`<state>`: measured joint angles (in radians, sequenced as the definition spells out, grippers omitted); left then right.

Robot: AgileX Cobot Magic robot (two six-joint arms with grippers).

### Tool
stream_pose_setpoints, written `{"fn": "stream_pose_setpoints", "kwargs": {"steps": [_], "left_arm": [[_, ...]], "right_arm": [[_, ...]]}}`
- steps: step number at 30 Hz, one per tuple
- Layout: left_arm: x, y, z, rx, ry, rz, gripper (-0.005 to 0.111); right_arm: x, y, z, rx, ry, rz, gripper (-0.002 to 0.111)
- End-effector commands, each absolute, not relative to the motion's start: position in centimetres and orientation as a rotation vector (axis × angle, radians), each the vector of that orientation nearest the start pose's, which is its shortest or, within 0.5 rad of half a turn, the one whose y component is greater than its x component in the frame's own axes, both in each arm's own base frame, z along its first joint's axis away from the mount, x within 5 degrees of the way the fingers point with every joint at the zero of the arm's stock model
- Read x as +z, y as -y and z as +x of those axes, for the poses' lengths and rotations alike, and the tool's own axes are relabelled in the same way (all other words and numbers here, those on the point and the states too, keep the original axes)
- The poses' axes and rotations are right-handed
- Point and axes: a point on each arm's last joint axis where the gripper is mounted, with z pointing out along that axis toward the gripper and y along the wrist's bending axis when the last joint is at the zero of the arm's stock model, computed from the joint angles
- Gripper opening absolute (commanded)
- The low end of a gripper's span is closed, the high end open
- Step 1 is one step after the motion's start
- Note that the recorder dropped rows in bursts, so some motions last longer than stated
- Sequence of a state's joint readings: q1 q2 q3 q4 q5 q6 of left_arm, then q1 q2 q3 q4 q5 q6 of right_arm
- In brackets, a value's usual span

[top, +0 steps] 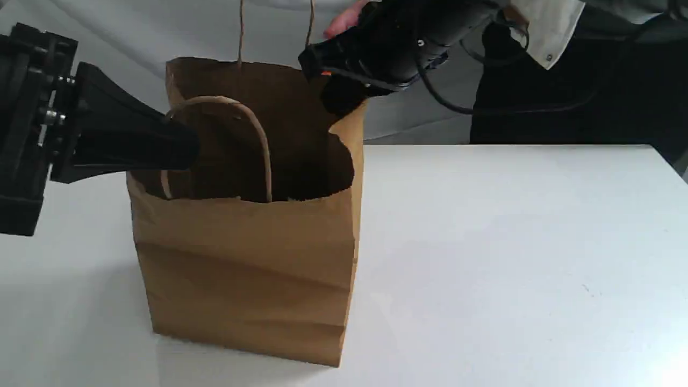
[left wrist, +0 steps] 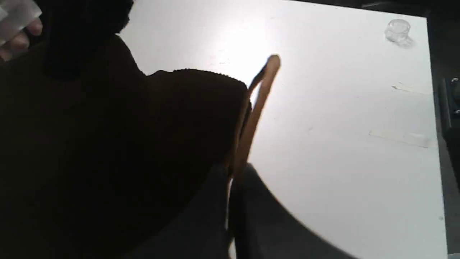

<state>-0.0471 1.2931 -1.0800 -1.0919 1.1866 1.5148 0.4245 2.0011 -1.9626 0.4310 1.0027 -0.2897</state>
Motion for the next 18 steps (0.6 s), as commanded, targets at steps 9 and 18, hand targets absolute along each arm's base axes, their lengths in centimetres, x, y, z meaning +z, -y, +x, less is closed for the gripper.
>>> {"fn": "stream_pose_setpoints", "kwargs": {"steps": [9, 18], "left_arm": [[37.1, 9.5, 23.5, -0.925, -1.614, 1.129, 0.000], [39.6, 9.6, 23.7, -0.966, -1.514, 1.051, 0.000]], "right_arm": [[30.2, -17.2, 42.6, 0.922, -2.571, -0.507, 0.000], [27.1, -17.8, 43.4, 1.038, -2.649, -0.473, 0.000]]}}
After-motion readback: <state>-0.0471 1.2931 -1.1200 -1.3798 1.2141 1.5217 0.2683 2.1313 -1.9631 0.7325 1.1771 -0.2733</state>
